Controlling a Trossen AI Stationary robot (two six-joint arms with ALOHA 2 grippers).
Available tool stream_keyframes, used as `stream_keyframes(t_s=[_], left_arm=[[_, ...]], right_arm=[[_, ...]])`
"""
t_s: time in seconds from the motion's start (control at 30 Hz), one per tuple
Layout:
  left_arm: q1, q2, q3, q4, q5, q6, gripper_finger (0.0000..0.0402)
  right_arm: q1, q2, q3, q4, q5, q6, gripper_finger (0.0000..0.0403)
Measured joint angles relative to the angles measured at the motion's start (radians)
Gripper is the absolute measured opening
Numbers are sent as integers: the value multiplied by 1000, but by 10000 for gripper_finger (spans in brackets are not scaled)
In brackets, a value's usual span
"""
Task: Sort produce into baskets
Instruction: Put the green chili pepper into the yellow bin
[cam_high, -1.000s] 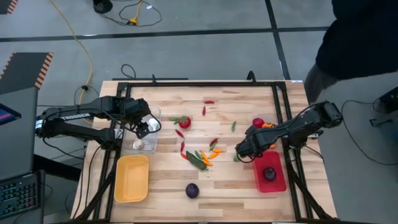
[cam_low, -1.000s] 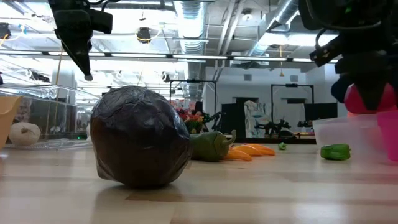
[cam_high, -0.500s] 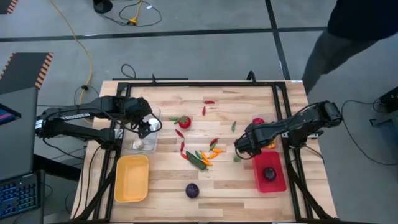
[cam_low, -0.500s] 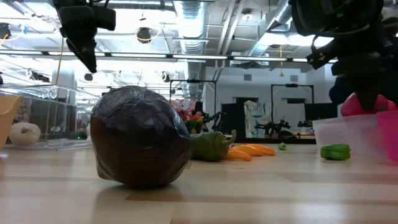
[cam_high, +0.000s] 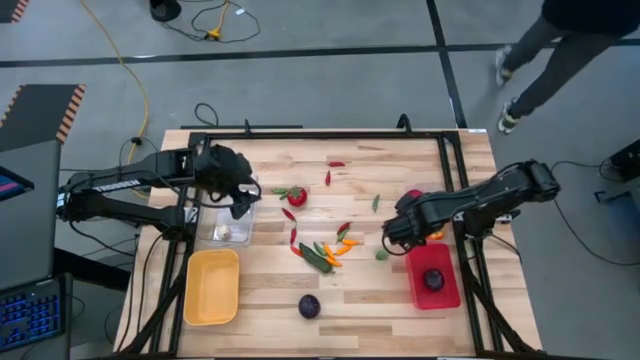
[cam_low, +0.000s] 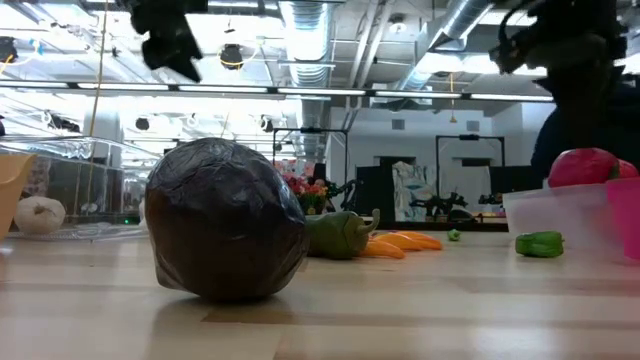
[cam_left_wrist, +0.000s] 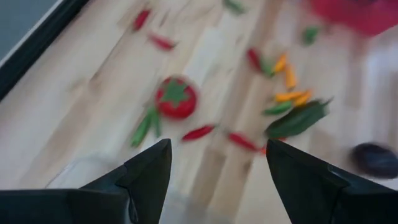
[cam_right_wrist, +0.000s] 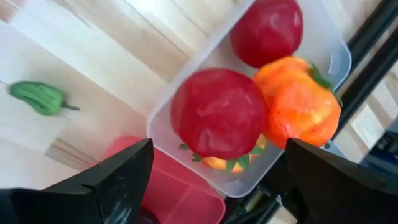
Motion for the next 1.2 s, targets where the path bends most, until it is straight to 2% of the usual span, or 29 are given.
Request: stream_keyframes(t_s=[0.07,0.2,0.37,0.73,1.2], left_arm=[[-4,0,0,41,35,0,250],[-26,1,0,111,42,0,250],[-88,43,-12,225,58,78,249],[-230,309,-12,327,92,226,249],[-286,627,-12,444,92,335,249]], right_arm=[[9,-10,10,3,19,0,391],[24,-20,26,15,56,0,391],[30,-20,33,66,86,-14,391],[29,-20,33,311,98,-218,391],[29,-20,33,653,97,-512,391]])
